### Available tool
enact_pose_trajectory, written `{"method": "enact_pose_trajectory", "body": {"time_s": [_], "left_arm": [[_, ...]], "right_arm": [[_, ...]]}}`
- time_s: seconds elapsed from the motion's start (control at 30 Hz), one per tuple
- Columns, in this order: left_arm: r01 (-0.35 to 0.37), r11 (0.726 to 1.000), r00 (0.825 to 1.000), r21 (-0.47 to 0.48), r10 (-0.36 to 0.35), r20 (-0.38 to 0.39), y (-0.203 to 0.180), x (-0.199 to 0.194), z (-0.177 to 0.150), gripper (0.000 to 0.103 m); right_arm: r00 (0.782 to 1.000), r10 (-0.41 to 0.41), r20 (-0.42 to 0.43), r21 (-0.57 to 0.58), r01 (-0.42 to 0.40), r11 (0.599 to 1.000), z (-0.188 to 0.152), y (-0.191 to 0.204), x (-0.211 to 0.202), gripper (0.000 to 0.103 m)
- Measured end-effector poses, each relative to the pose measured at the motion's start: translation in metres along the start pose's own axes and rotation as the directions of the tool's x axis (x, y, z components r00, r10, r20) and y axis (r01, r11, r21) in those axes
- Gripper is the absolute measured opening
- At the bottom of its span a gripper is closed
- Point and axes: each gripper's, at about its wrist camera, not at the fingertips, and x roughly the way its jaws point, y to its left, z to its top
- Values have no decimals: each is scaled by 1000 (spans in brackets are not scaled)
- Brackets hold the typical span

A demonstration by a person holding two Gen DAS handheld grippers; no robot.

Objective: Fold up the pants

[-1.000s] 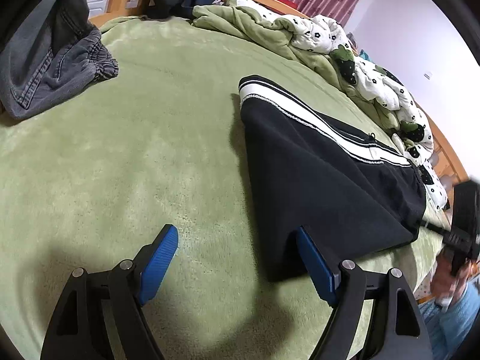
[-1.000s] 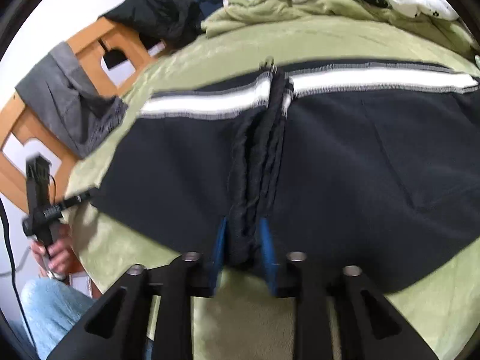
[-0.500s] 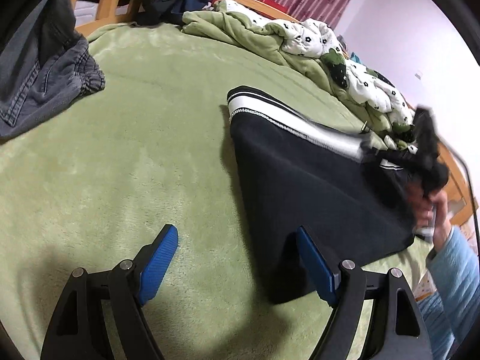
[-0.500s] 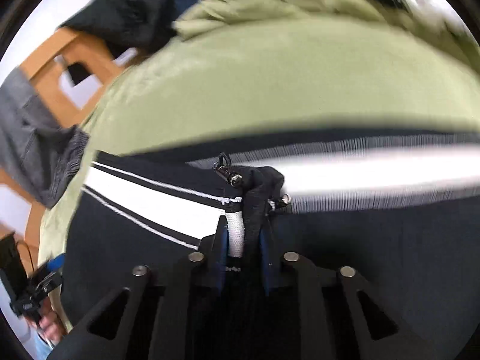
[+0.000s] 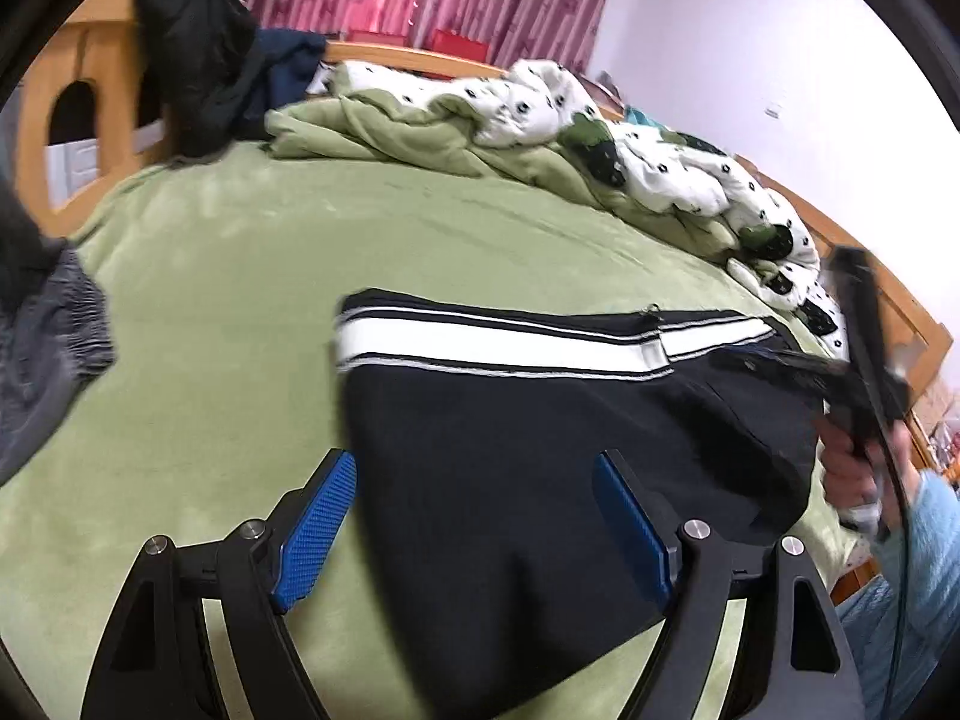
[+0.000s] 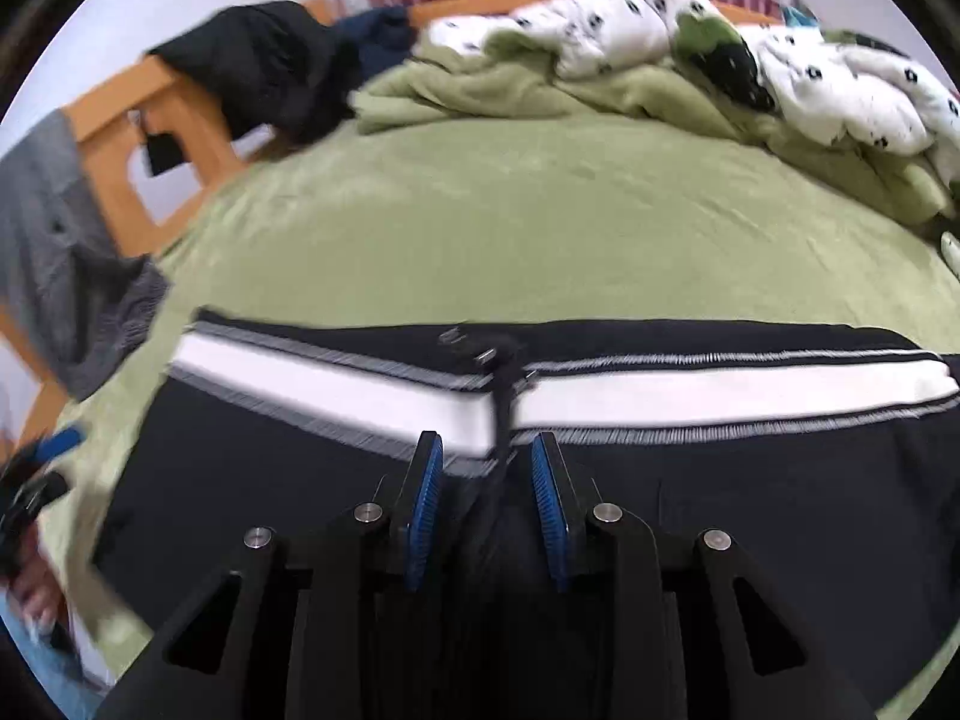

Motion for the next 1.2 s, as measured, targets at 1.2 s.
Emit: {"method": "enact_pose_trajectory", "body": {"time_s": [1.2], "left_arm": [[80,762,994,-642,-112,-9,39,-12,-115,76]], "right_arm": [[980,-149,133,87,138,987,-38,-102,-122,53]]}}
